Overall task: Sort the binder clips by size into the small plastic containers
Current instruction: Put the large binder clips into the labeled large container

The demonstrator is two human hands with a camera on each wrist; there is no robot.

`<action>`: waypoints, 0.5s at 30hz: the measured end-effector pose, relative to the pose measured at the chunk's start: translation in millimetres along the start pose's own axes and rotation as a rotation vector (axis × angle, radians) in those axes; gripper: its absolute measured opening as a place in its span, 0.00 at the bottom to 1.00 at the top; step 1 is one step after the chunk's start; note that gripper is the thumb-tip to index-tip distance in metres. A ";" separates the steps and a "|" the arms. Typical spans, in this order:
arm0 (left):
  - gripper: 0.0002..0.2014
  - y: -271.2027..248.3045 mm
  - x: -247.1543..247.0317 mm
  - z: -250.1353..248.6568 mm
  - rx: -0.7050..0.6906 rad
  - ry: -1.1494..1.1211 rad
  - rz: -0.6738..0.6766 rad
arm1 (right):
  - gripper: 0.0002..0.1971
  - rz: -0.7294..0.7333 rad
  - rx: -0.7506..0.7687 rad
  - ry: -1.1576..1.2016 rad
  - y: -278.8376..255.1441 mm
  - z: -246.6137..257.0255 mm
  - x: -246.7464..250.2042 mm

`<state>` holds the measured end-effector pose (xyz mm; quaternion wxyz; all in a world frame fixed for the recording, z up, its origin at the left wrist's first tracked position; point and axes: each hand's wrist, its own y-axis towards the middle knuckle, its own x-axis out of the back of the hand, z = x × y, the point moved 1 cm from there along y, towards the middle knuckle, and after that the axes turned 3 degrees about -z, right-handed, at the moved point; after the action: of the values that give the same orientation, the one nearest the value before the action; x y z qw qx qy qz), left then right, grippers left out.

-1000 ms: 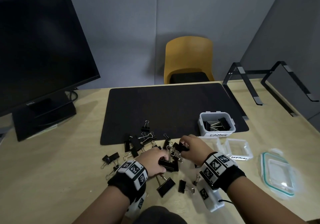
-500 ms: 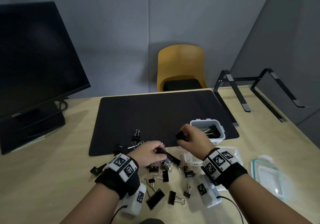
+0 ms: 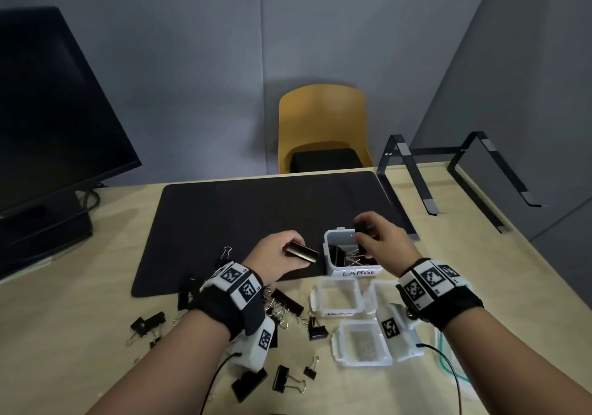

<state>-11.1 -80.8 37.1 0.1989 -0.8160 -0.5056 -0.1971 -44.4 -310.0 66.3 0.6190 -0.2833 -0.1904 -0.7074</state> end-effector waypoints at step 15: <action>0.04 34.8 -28.5 -30.8 0.051 -0.130 -0.242 | 0.09 0.103 -0.082 0.004 17.5 -38.0 24.2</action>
<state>4.9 -132.4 43.8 0.1613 -0.7549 -0.6169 -0.1536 -35.3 -354.9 51.1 0.6430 -0.3163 -0.1453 -0.6822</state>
